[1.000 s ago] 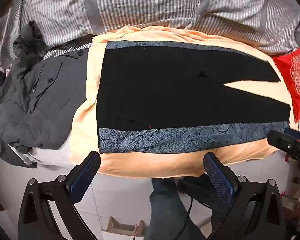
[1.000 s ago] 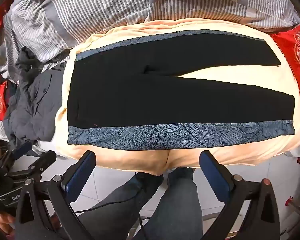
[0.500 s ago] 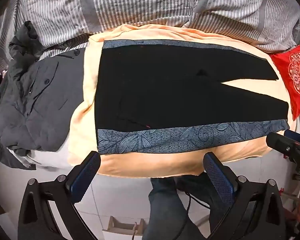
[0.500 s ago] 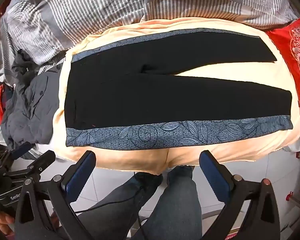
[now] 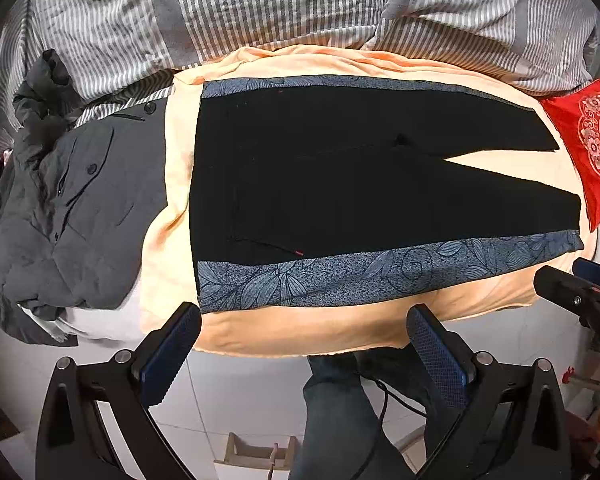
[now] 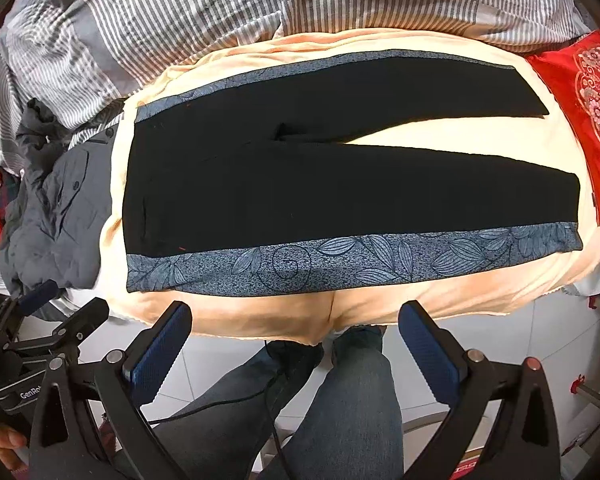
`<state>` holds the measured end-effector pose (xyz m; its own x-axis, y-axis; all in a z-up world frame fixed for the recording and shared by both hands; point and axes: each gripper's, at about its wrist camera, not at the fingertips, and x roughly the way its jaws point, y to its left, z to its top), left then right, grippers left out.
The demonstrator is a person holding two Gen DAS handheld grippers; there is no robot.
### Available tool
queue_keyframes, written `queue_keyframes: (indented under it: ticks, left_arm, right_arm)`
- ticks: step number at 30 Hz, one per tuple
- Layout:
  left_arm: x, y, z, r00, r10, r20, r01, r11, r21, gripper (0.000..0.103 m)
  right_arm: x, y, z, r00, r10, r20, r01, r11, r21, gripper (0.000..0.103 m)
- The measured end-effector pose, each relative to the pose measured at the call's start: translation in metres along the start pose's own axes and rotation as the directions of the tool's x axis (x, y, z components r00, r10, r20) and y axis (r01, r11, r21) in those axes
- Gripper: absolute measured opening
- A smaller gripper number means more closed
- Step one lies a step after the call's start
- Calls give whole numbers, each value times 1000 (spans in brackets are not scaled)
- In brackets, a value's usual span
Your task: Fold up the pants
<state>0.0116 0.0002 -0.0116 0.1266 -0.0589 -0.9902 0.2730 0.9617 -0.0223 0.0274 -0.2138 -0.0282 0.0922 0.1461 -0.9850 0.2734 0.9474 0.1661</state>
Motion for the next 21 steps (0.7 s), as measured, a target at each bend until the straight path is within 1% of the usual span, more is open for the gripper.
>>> queue_keyframes:
  ticks: [21]
  left_arm:
    - [5,5,8,1000,1,-5,-1,1000,14,103]
  right_arm:
    - [4,6,3,1000,-21,-12,21,1000,16,103]
